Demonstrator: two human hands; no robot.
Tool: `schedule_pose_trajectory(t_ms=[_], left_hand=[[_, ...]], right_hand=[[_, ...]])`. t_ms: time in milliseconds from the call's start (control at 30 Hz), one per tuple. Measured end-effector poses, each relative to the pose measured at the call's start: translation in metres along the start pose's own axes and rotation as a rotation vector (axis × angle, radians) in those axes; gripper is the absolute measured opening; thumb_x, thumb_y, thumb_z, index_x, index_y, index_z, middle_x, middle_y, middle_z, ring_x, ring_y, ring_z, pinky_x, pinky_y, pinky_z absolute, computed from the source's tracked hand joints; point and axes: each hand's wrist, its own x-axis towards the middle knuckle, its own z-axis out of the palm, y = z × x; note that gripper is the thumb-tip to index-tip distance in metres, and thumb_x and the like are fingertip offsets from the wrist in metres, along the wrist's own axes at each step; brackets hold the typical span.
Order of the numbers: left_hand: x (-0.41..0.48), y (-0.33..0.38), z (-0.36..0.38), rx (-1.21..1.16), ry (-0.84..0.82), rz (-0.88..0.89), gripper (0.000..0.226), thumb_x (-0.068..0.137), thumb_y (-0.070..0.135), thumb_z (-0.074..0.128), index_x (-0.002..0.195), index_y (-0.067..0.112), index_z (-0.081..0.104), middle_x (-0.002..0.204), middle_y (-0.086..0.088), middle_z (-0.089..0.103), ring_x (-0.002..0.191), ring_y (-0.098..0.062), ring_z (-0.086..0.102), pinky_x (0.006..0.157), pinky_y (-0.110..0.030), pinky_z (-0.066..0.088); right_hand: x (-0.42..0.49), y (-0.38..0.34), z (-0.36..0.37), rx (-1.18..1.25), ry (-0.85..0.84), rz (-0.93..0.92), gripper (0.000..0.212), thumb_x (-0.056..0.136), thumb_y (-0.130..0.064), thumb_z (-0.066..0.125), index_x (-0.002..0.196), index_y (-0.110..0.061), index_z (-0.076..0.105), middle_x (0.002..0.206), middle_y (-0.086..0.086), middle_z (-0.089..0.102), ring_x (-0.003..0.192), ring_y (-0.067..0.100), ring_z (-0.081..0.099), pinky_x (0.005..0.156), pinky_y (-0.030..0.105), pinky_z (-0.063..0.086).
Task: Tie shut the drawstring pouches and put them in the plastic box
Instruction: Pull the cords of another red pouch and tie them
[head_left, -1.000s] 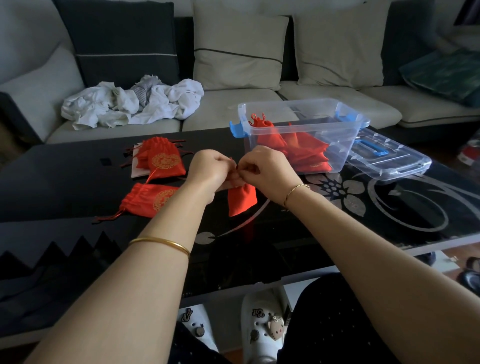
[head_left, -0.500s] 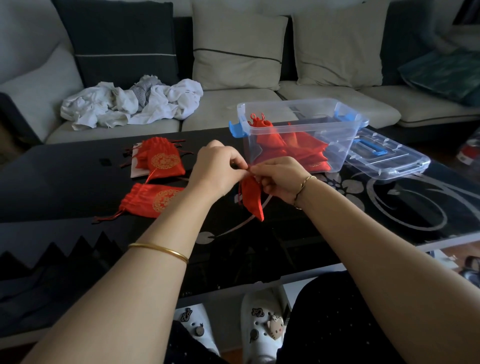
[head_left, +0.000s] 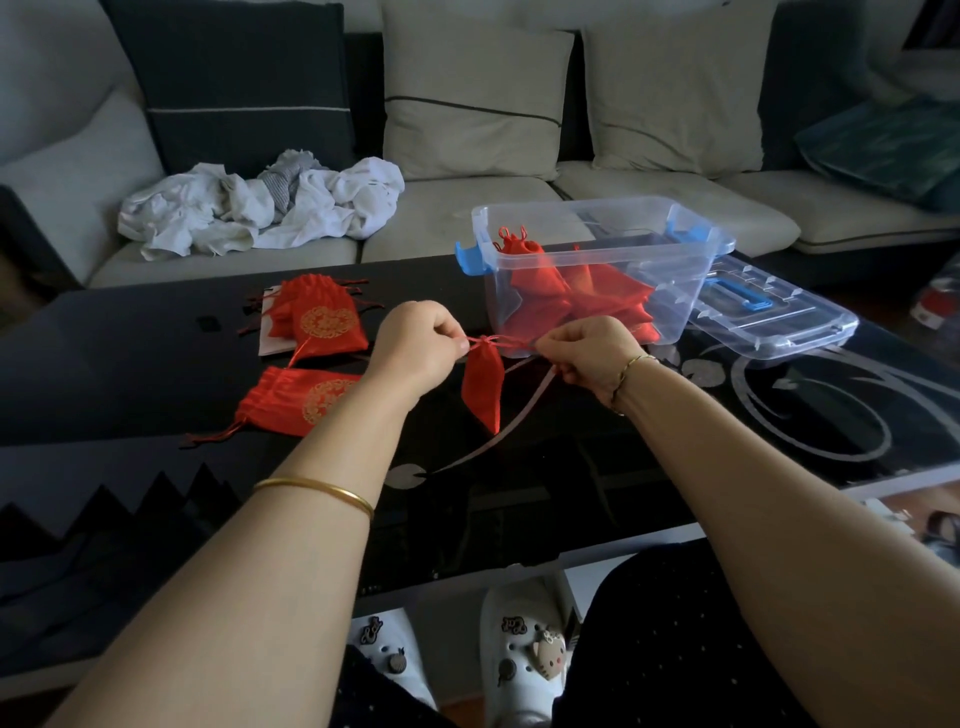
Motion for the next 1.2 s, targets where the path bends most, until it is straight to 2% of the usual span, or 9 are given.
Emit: schedule_pose_trajectory(t_ms=[133,300,433,533,633,733,867,1067,1200], left_hand=[[0.002,0.006,0.003,-0.282,-0.116,-0.153,0.015,0.090,0.011,0.058,0.075,0.012,0.058,0.095,-0.005,0.064,0.094,-0.022,0.063,0.088,-0.039,0.054],[0.007,0.006,0.003,-0.436,-0.101,-0.236,0.014,0.092,0.009,0.054,0.078,0.011,0.057,0.093,-0.010,0.068,0.090,-0.023,0.067,0.081,-0.035,0.055],[0.010,0.012,0.006,-0.507,-0.064,-0.274,0.010,0.093,0.008,0.053,0.083,0.010,0.056,0.091,-0.012,0.067,0.087,-0.021,0.066,0.079,-0.035,0.055],[0.012,0.017,0.009,-0.514,-0.031,-0.277,0.006,0.094,0.009,0.052,0.088,0.010,0.054,0.096,-0.013,0.067,0.088,-0.022,0.067,0.077,-0.036,0.057],[0.015,0.021,0.014,-0.566,-0.008,-0.280,0.012,0.093,0.009,0.052,0.082,0.012,0.052,0.095,-0.013,0.066,0.086,-0.025,0.067,0.080,-0.041,0.057],[0.016,0.029,0.019,-0.587,0.021,-0.266,0.015,0.092,0.008,0.052,0.078,0.013,0.051,0.096,-0.013,0.065,0.090,-0.027,0.067,0.082,-0.042,0.056],[0.018,0.037,0.022,-0.609,0.031,-0.226,0.018,0.093,0.008,0.052,0.076,0.014,0.050,0.082,-0.006,0.063,0.076,-0.019,0.065,0.075,-0.033,0.056],[0.024,0.056,0.019,-0.761,0.003,-0.164,0.019,0.091,0.005,0.054,0.074,0.012,0.051,0.076,-0.006,0.058,0.066,-0.014,0.059,0.064,-0.026,0.054],[0.045,0.075,0.014,-0.740,0.063,-0.134,0.021,0.092,0.003,0.049,0.074,0.012,0.051,0.073,-0.005,0.057,0.067,-0.016,0.058,0.071,-0.033,0.054]], right_hand=[[-0.002,0.002,0.004,-0.006,-0.038,-0.042,0.012,0.088,-0.006,0.060,0.077,-0.006,0.063,0.065,0.003,0.053,0.056,0.009,0.047,0.049,0.015,0.044],[-0.013,-0.003,0.003,0.068,-0.197,0.038,0.025,0.093,-0.004,0.050,0.118,-0.001,0.054,0.105,0.015,0.060,0.088,0.023,0.065,0.062,0.020,0.055],[-0.018,-0.012,0.001,0.025,-0.147,-0.050,0.017,0.089,-0.013,0.060,0.105,-0.007,0.055,0.103,0.010,0.062,0.080,0.017,0.067,0.064,0.026,0.056],[-0.020,-0.015,0.000,-0.092,-0.122,-0.113,0.033,0.079,-0.037,0.070,0.098,-0.015,0.056,0.101,0.004,0.067,0.087,0.015,0.068,0.075,0.032,0.057],[-0.022,-0.015,0.003,-0.272,-0.073,-0.178,0.049,0.068,-0.045,0.077,0.101,-0.018,0.053,0.100,-0.003,0.062,0.088,0.010,0.062,0.073,0.023,0.052],[-0.022,-0.011,0.003,-0.399,0.030,-0.263,0.048,0.069,-0.038,0.078,0.103,-0.014,0.055,0.097,-0.005,0.058,0.086,0.009,0.056,0.075,0.024,0.049],[-0.021,-0.009,-0.001,-0.451,0.113,-0.357,0.019,0.079,-0.018,0.069,0.095,-0.010,0.064,0.095,0.001,0.063,0.089,0.020,0.061,0.083,0.041,0.052],[-0.012,-0.025,-0.020,-0.364,0.235,-0.373,0.016,0.084,-0.011,0.062,0.099,-0.005,0.065,0.097,0.011,0.067,0.083,0.021,0.059,0.084,0.038,0.050],[0.020,-0.063,-0.054,-0.348,0.390,-0.354,0.018,0.082,-0.008,0.058,0.096,-0.005,0.070,0.097,0.012,0.070,0.089,0.027,0.063,0.083,0.037,0.051]])
